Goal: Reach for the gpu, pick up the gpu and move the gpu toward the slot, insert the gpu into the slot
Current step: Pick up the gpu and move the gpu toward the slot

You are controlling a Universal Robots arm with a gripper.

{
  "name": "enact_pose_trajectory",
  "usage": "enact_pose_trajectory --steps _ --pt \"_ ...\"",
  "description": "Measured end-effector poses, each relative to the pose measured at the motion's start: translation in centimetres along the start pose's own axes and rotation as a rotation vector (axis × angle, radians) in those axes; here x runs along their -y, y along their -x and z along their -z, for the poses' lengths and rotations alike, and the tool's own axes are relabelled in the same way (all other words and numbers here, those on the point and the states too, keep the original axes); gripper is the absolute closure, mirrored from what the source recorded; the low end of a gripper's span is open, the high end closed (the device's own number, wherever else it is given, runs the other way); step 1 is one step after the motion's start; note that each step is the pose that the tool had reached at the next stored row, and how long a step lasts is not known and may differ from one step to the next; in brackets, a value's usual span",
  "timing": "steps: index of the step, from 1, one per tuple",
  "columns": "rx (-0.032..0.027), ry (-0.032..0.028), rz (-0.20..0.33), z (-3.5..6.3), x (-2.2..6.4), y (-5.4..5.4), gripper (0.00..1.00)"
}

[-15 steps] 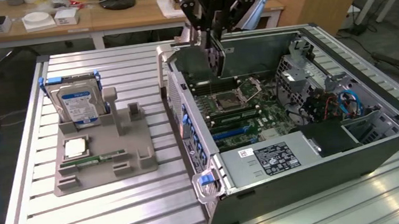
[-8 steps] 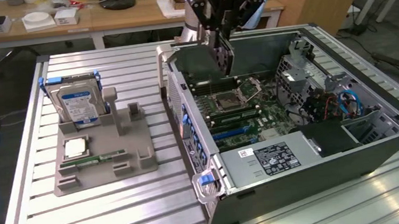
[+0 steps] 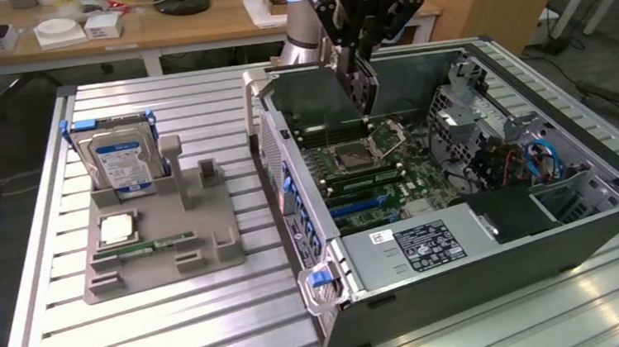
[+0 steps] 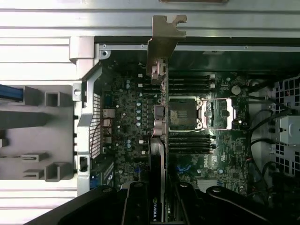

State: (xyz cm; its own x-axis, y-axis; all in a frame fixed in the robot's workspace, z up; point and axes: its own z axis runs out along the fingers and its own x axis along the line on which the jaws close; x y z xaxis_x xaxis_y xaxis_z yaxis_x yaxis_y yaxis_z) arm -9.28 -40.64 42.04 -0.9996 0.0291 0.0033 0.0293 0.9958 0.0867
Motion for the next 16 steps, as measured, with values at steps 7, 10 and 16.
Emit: enact_pose_trajectory --steps 7,10,16 --pt "0.0011 0.0000 0.000 -0.12 -0.04 1.8 0.74" --pt "0.0015 0.0000 0.000 -0.16 -0.06 2.6 0.74" --pt "0.0020 0.0000 0.000 -0.24 -0.10 4.2 0.74"
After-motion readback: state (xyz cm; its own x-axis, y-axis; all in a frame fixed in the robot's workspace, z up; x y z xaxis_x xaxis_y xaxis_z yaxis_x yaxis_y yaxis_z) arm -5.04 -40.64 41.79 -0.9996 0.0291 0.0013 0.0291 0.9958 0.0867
